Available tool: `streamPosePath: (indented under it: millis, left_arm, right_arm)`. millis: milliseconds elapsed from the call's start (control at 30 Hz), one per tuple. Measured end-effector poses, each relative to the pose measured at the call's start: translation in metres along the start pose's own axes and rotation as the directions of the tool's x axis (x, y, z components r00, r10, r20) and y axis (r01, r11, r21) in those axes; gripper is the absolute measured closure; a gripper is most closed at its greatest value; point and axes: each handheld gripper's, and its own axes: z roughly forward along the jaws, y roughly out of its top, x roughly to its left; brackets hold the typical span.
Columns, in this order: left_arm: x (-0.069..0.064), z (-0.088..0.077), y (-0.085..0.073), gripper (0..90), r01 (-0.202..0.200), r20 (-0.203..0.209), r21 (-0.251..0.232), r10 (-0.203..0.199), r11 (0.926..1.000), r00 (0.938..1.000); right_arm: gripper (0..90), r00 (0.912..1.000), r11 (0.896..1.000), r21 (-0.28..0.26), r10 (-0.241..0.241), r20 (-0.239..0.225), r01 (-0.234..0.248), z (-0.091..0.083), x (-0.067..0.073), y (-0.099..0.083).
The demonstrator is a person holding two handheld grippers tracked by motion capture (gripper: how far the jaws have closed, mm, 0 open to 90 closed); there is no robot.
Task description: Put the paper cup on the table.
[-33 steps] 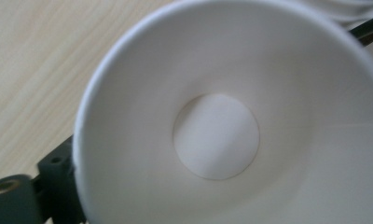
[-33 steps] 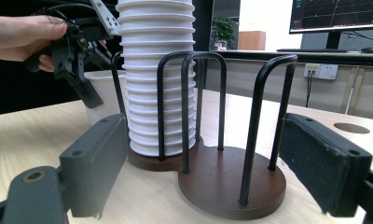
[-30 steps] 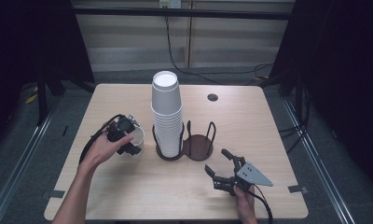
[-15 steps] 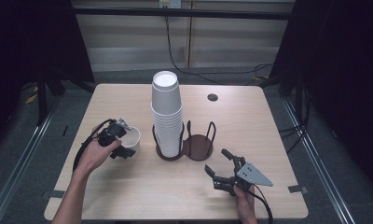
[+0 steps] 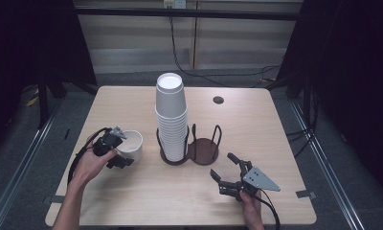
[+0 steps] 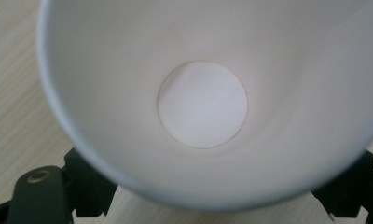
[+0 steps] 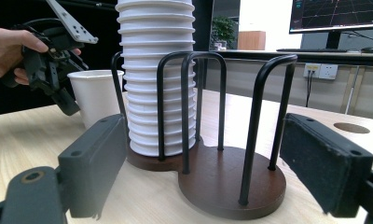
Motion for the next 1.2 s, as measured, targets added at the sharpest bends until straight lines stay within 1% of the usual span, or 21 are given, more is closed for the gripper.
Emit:
streamPosePath:
  millis: [100, 233, 333, 400, 467, 533, 567, 633, 700, 733, 767, 800, 833, 867, 900, 967, 1067, 1100, 1133, 1167, 1200]
  left_arm:
    - [0.004, -0.01, -0.004, 16.1, 0.024, -0.017, -0.102, -0.026, 0.9945, 0.9995]
    - [0.002, -0.016, -0.008, 16.3, 0.027, -0.018, -0.107, -0.029, 0.9938, 0.9994]
    - [0.001, -0.019, -0.013, 16.3, 0.043, -0.019, -0.143, -0.046, 0.9889, 0.9988]
    - [-0.001, -0.023, -0.015, 16.3, 0.054, -0.016, -0.178, -0.057, 0.9825, 0.9982]
    - [-0.003, -0.029, -0.019, 16.2, 0.072, 0.001, -0.234, -0.074, 0.9695, 0.9973]
    - [-0.003, -0.032, -0.02, 16.1, 0.082, 0.001, -0.246, -0.085, 0.9658, 0.9964]
    - [-0.006, -0.033, -0.021, 16.1, 0.107, -0.002, -0.263, -0.112, 0.9589, 0.9937]
    - [-0.011, -0.036, -0.021, 16.1, 0.103, -0.04, -0.237, -0.116, 0.966, 0.9925]
    - [-0.016, -0.042, -0.024, 16.2, 0.122, -0.017, -0.295, -0.133, 0.9477, 0.991]
    - [-0.016, -0.042, -0.024, 16.4, 0.122, -0.017, -0.295, -0.133, 0.9477, 0.991]
    - [-0.019, -0.045, -0.026, 16.2, 0.138, -0.023, -0.325, -0.154, 0.9356, 0.9879]
    - [-0.019, -0.045, -0.026, 16.1, 0.138, -0.023, -0.325, -0.154, 0.9356, 0.9879]
    - [-0.021, -0.047, -0.03, 16.1, 0.157, -0.012, -0.36, -0.173, 0.9195, 0.9848]
    - [-0.022, -0.048, -0.032, 16.1, 0.163, 0.003, -0.385, -0.176, 0.9083, 0.9844]
    - [-0.022, -0.048, -0.032, 16.1, 0.163, 0.003, -0.385, -0.176, 0.9083, 0.9844]
    - [-0.032, -0.047, -0.036, 16.1, 0.132, -0.037, -0.42, -0.162, 0.898, 0.986]
    - [-0.04, -0.047, -0.045, 16.1, 0.151, 0.006, -0.51, -0.172, 0.8471, 0.9851]
    - [-0.042, -0.047, -0.046, 16.1, 0.158, 0.005, -0.521, -0.182, 0.8387, 0.9833]
    - [-0.042, -0.047, -0.046, 16.1, 0.158, 0.005, -0.521, -0.182, 0.8387, 0.9833]
    - [-0.047, -0.047, -0.049, 16.2, 0.158, 0.005, -0.545, -0.186, 0.8235, 0.9826]
    - [-0.047, -0.047, -0.049, 16.2, 0.158, 0.005, -0.545, -0.186, 0.8235, 0.9826]
  right_arm:
    - [14.2, 1.0, 1.0, 0.0, 0.0, -0.002, 0.0, 0.0, 0.0, 0.0]
    - [14.1, 1.0, 1.0, 0.0, 0.0, 0.0, 0.0, 0.0, 0.0, 0.0]
    - [14.1, 1.0, 1.0, 0.0, 0.0, 0.0, 0.0, 0.0, 0.0, 0.0]
    - [14.0, 1.0, 1.0, 0.0, 0.0, 0.0, 0.0, 0.0, 0.0, 0.0]
    - [13.9, 1.0, 1.0, 0.0, 0.0, 0.0, 0.0, 0.0, 0.0, 0.0]
    - [13.8, 1.0, 1.0, 0.0, 0.0, 0.0, 0.0, 0.0, 0.0, 0.0]
    - [13.8, 1.0, 1.0, 0.0, 0.0, 0.0, 0.0, 0.0, 0.0, 0.0]
    - [13.8, 1.0, 1.0, 0.0, 0.0, 0.0, 0.0, 0.0, 0.0, 0.0]
    - [13.7, 1.0, 1.0, 0.0, 0.0, 0.0, 0.0, 0.0, 0.0, 0.0]
    - [13.7, 1.0, 1.0, 0.0, 0.0, 0.0, 0.0, 0.0, 0.0, 0.0]
    - [13.5, 1.0, 1.0, 0.0, 0.0, 0.001, 0.0, 0.0, 0.0, 0.0]
    - [13.5, 1.0, 1.0, 0.0, 0.0, 0.001, 0.0, 0.0, 0.0, 0.0]
    - [13.5, 1.0, 1.0, -0.001, 0.0, 0.003, 0.0, 0.0, 0.0, 0.0]
    - [13.5, 1.0, 1.0, 0.0, 0.002, 0.003, -0.002, 0.0, 0.0, 0.0]
    - [13.5, 1.0, 1.0, 0.0, 0.002, 0.003, -0.002, 0.0, 0.0, 0.0]
    - [13.5, 1.0, 1.0, 0.0, 0.001, 0.003, -0.001, 0.0, 0.0, 0.0]
    - [13.4, 1.0, 1.0, -0.002, 0.002, 0.003, -0.001, 0.0, 0.0, 0.0]
    - [13.4, 1.0, 1.0, -0.002, 0.002, 0.005, -0.002, 0.0, 0.0, 0.0]
    - [13.4, 1.0, 1.0, -0.002, 0.002, 0.005, -0.002, 0.0, 0.0, 0.0]
    - [13.4, 1.0, 1.0, -0.002, 0.002, 0.005, -0.002, 0.0, 0.0, 0.0]
    - [13.4, 1.0, 1.0, -0.002, 0.002, 0.005, -0.002, 0.0, 0.0, 0.0]
